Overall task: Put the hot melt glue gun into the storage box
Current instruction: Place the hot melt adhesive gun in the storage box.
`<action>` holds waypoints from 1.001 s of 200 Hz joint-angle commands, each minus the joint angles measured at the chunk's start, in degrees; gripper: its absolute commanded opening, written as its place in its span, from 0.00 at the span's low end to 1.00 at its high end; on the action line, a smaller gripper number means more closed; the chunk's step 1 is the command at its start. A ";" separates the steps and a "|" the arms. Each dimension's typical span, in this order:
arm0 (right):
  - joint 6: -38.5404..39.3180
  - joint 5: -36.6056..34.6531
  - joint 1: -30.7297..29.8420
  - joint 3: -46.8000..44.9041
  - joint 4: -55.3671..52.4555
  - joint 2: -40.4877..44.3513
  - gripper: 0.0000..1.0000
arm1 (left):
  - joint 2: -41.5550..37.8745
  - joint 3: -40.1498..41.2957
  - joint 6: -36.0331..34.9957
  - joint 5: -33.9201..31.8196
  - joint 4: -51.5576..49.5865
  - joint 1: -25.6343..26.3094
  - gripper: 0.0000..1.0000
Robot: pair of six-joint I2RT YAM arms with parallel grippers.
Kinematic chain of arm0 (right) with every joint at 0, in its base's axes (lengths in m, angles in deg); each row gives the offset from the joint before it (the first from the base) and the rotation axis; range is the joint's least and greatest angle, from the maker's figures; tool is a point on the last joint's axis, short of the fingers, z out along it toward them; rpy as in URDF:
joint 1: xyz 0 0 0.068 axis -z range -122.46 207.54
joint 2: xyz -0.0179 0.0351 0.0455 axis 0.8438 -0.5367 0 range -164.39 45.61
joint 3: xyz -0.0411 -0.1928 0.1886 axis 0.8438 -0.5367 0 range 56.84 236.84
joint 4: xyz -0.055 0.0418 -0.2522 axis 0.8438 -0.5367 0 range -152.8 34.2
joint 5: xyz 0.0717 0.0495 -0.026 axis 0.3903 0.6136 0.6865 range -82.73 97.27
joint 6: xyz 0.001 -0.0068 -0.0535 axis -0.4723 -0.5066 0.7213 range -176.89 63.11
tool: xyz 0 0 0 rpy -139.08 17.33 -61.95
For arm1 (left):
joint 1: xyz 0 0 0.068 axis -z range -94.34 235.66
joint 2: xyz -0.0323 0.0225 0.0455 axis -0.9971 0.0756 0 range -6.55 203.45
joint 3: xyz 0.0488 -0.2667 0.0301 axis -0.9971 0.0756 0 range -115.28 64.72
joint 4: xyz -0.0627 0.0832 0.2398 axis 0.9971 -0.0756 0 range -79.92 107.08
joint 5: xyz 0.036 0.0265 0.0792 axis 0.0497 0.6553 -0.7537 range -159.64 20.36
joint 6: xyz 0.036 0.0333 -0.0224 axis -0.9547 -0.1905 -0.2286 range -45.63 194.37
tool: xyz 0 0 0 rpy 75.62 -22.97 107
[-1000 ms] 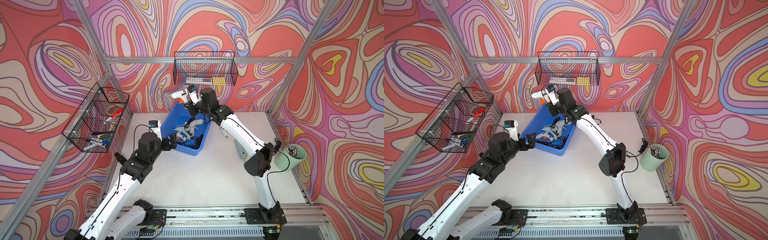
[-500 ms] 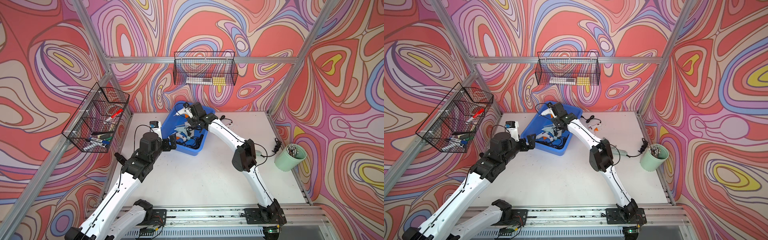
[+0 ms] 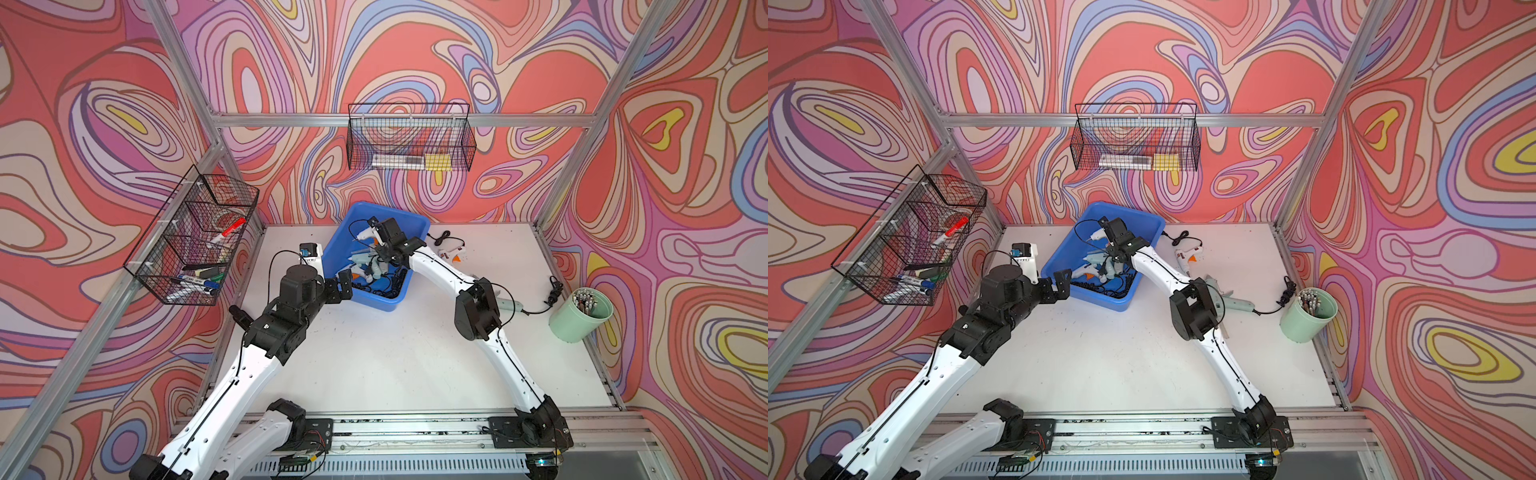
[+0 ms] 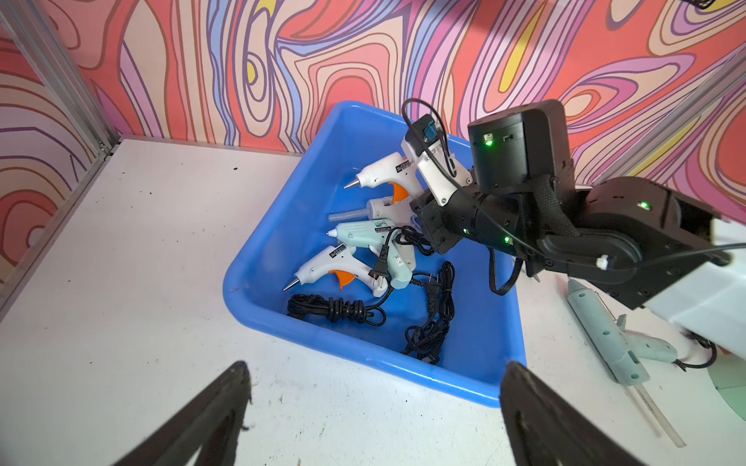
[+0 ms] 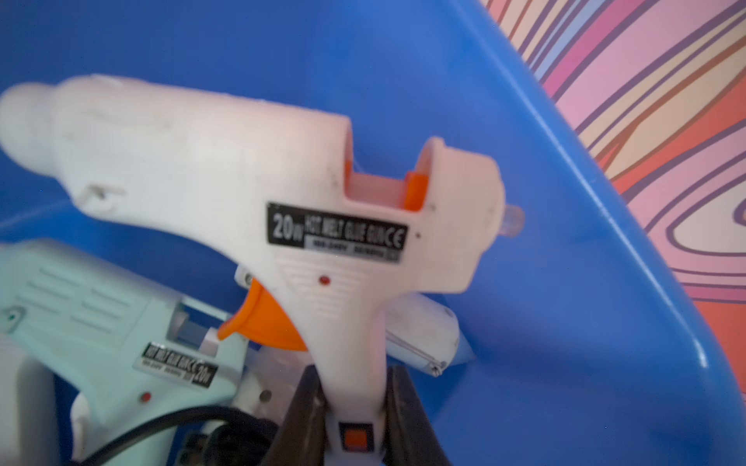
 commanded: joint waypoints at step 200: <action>2.04 -0.69 0.07 -1.53 11.84 -5.45 0.15 | -2.33 0.41 -1.59 -2.39 -3.12 0.11 0.99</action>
